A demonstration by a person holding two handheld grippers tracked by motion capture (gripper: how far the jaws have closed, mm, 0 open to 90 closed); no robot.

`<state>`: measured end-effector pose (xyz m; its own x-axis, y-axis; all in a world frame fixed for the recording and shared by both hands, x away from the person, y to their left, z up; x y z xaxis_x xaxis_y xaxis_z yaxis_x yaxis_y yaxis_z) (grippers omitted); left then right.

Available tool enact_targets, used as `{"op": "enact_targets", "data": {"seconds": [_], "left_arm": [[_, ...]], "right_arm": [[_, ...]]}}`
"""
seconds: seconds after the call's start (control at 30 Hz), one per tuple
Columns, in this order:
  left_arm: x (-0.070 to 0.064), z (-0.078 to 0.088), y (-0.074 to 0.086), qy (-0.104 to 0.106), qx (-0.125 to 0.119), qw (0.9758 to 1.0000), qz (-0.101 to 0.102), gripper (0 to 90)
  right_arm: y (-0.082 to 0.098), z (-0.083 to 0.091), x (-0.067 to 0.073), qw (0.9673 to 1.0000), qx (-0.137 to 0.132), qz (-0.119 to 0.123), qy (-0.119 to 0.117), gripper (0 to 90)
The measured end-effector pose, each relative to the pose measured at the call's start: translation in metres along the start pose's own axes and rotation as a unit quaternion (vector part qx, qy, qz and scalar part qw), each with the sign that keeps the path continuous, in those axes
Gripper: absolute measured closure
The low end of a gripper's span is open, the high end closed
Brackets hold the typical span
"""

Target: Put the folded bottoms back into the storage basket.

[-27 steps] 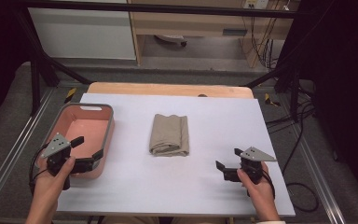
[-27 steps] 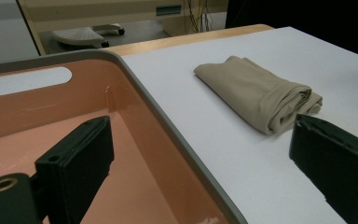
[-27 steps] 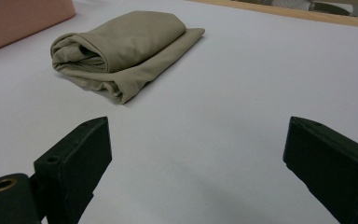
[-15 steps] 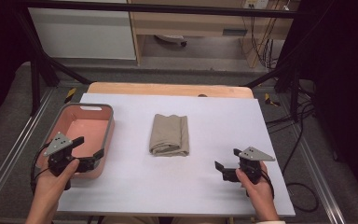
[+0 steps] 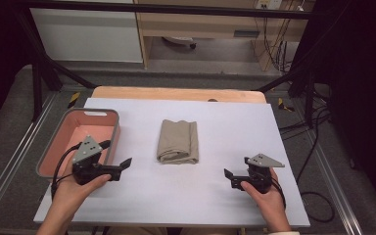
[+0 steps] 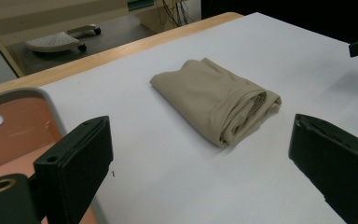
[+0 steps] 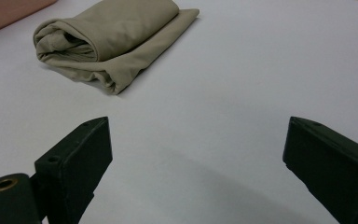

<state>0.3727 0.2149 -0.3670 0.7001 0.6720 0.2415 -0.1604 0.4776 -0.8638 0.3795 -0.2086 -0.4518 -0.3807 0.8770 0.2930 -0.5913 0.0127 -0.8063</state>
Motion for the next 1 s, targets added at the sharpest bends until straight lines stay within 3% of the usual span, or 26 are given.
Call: {"op": "enact_targets", "data": {"seconds": [0.23,0.73,1.0], "left_arm": [[-0.013,-0.027,-0.01,0.021,0.014,0.9996,-0.009,8.0],[-0.019,-0.058,-0.014,0.035,0.027,0.999,-0.01,11.6],[-0.029,-0.092,-0.013,0.048,0.046,0.9975,-0.024,17.3]], "right_arm": [[0.0,0.0,0.001,1.0,0.003,0.001,0.006,10.6],[0.0,-0.002,0.005,0.9999,0.016,-0.003,-0.001,11.5],[0.0,-0.003,0.006,0.9998,0.019,0.0,-0.004,12.5]]}}
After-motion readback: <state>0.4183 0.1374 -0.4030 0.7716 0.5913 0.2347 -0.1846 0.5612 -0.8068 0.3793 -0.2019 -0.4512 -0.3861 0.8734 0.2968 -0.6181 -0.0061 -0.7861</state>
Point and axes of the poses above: each handheld gripper's, and its own axes: z roughly backward along the jaws, y roughly out of its underside, x roughly to its left, the point moved 4 cm from there along -z, roughly forward along the jaws, and after that the axes turned 14 degrees about -z, right-handed, at the moved point
